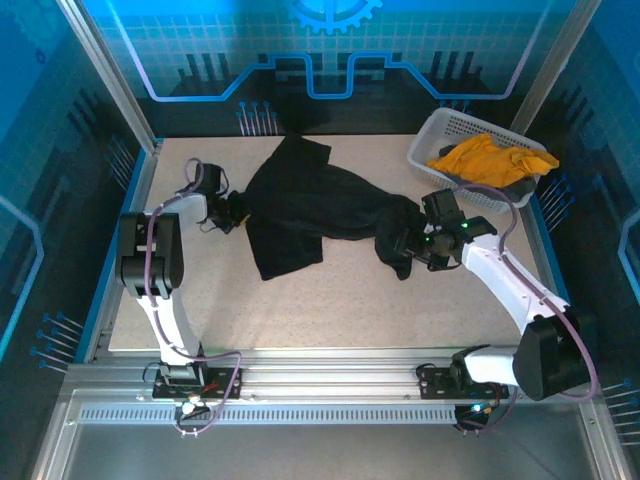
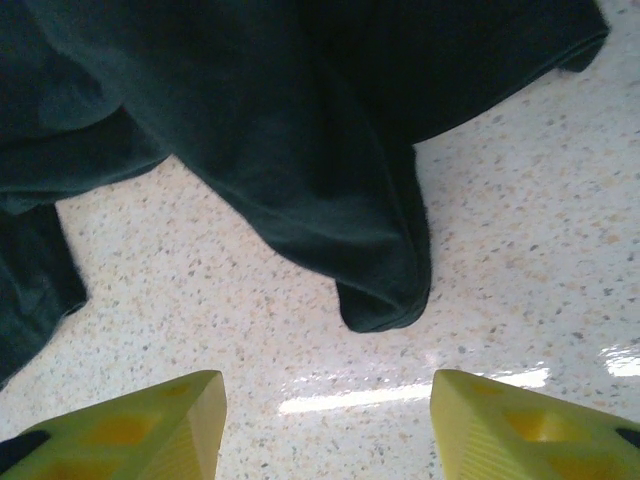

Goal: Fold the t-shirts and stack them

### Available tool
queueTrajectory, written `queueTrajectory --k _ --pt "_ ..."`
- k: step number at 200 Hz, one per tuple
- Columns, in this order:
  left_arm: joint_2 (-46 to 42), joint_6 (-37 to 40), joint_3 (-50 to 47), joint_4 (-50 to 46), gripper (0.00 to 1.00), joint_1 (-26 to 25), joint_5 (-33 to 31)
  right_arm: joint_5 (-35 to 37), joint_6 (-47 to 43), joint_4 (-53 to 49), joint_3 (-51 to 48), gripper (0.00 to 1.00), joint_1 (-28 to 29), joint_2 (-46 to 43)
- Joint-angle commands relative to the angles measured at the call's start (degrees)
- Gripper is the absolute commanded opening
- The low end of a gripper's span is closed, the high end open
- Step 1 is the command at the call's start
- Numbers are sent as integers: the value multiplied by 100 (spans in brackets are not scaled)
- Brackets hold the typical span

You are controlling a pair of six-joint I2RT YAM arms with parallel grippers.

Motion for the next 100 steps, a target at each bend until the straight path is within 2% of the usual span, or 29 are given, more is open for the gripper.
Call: queueTrajectory --k 1,22,35,50,73,100 --pt "-800 -6 -213 -219 0 -20 -153 210 146 -54 193 57 -235 -19" --pt "-1777 -179 -307 -929 0 36 -1110 196 164 13 154 55 -422 30" --pt "-2390 -544 -435 -1253 0 104 -1769 86 174 105 92 53 -505 120" --pt "-2904 -945 -590 -1370 0 193 -2238 12 204 188 16 52 -529 316" --pt "-3029 -909 -513 -1444 0 385 -2304 -138 225 384 -104 52 -542 664" --pt "-2845 -764 -475 -1382 0 500 -1798 -465 128 746 -102 56 -515 1167"
